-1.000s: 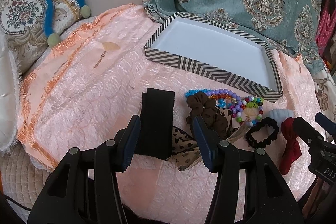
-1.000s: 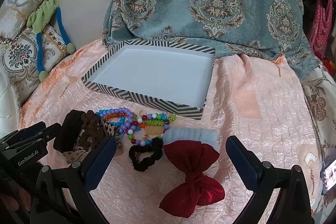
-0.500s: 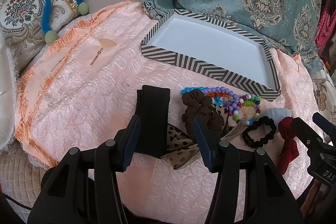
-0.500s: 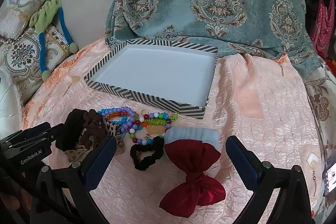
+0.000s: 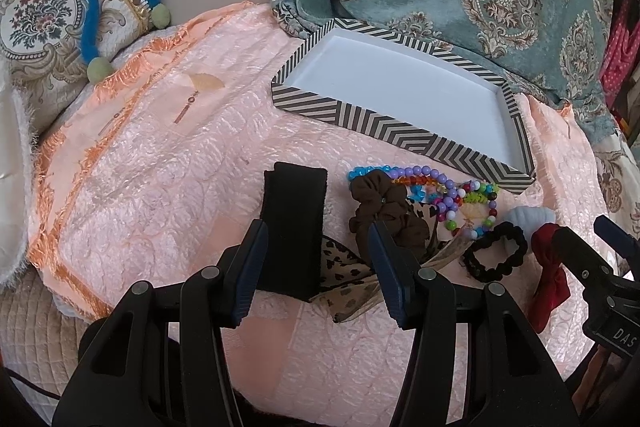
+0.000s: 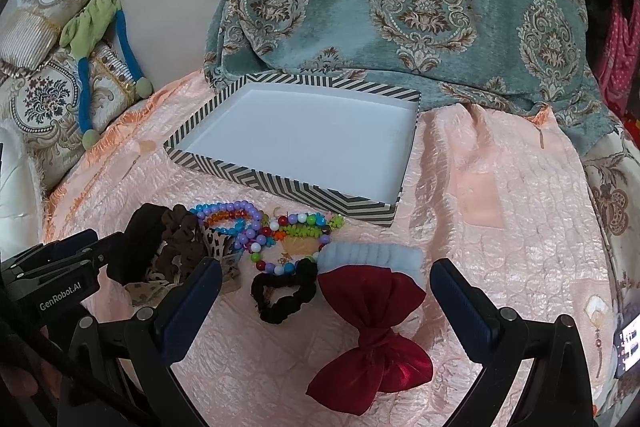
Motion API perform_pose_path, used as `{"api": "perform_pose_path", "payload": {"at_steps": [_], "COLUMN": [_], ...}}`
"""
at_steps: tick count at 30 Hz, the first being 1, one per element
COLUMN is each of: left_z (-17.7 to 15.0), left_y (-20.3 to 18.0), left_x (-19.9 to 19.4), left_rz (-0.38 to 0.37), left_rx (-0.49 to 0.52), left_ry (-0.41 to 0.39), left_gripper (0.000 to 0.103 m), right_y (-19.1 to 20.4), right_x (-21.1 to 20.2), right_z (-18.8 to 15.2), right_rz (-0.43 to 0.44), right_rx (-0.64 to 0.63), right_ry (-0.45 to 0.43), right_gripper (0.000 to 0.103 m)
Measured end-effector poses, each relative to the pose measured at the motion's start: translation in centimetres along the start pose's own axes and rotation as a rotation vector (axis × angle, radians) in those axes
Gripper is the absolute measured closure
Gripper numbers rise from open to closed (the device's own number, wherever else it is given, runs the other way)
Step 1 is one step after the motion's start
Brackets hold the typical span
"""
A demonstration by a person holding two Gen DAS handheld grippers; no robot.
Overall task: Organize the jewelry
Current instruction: 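Grasp the black velvet jewelry stand with the left gripper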
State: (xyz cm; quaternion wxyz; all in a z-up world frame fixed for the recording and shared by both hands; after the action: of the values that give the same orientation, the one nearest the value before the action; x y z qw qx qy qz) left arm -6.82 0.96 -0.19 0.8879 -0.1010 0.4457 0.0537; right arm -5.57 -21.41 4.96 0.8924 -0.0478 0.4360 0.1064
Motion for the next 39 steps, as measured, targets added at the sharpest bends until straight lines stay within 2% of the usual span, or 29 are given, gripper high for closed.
{"api": "perform_pose_path", "payload": {"at_steps": [39], "left_z": [0.4], "left_y": [1.3], "left_x": [-0.4], "left_rz": [0.027], "left_rx": [-0.010], "left_ry": [-0.004], "left_gripper": [0.051], "right_y": [-0.5], "right_x": [0.0], "right_z": [0.1], "right_rz": [0.013], "right_rx": [-0.004], "right_ry": [0.011], "right_gripper": [0.000]}}
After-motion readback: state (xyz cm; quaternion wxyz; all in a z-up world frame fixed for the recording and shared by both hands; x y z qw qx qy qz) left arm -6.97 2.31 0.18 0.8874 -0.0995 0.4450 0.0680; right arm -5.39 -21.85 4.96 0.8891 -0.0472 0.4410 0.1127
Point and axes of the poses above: each gripper's, at about its wrist camera, not at the fingertips, and x roughly the way its jaws point, y to its left, z to its top, the point moved 1 cm from there along x, roughly the way its jaws point, and after that the axes turned 6 degrees about -x, right-handed, at the moved point
